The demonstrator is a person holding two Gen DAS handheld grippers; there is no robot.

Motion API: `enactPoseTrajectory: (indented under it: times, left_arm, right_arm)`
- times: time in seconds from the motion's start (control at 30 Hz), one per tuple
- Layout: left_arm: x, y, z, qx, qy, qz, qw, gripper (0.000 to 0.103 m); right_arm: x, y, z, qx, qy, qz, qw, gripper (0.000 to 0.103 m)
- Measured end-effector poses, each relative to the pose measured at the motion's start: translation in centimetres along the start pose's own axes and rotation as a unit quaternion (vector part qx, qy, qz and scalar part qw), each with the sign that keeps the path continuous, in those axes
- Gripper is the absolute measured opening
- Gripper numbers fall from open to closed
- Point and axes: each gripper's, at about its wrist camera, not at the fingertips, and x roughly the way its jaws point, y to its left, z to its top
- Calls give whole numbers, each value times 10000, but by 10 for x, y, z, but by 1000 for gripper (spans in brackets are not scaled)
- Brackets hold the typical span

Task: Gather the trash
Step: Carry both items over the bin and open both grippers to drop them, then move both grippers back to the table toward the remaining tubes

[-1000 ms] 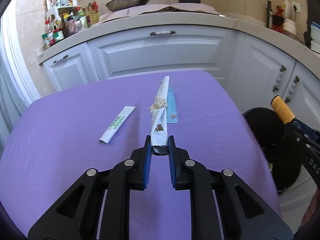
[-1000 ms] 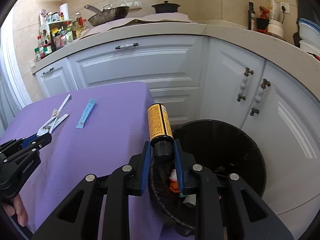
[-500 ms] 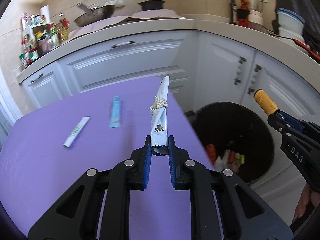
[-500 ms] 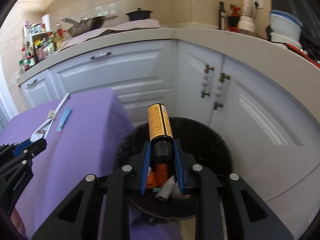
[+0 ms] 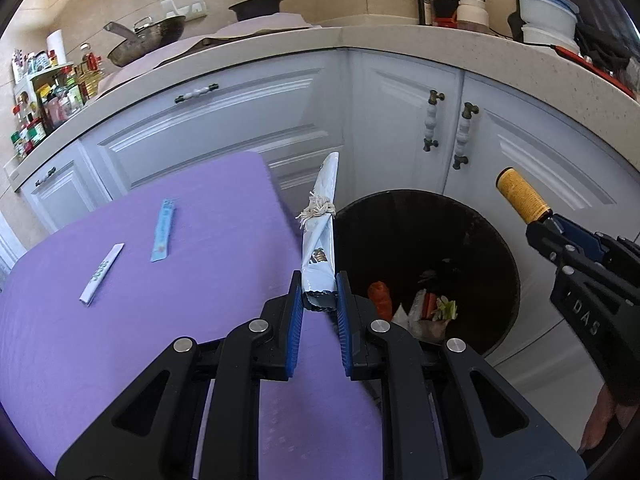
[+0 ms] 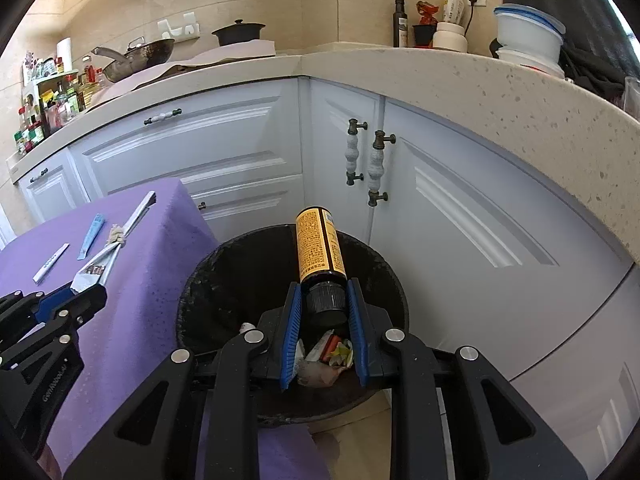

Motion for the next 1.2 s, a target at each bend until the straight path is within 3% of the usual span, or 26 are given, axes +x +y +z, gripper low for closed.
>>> enactPoseTrajectory:
  times: [0.47,0.53,0.57,0.6,0.7,0.73,0.97,1.2]
  left_arm:
    - [41,-22,15,111,206,145,9996,17]
    - [46,-24,18,142,238,165,9995,23]
    - [48,-25,19,147,247,173,9994,34]
    - [49,-25,19,136,237,168,9995,43]
    - [51,-25,20,122,239,179,9995,46]
    - [51,-24,19,122,249,174,9995,46]
    - [48,-17,17,17,243,166,9996,53]
    - [35,-3,17,-86,158,175,9997,54]
  right_arm:
    - [24,-5,2,52,44,-20,10000,24]
    - [28,-6,3,63,19,-12,10000,24]
    - [32,-7,4,52,44,7,10000,24]
    - [36,-7,5,48,72,9,10000,27]
    - [41,-9,5,101,68,-74,9999,46]
    - [40,-11,6,122,42,-97,9999,48]
    - [36,-12,7,203,-11,-163,9997,54]
    - [31,-11,10,236,-44,-191,9995,57]
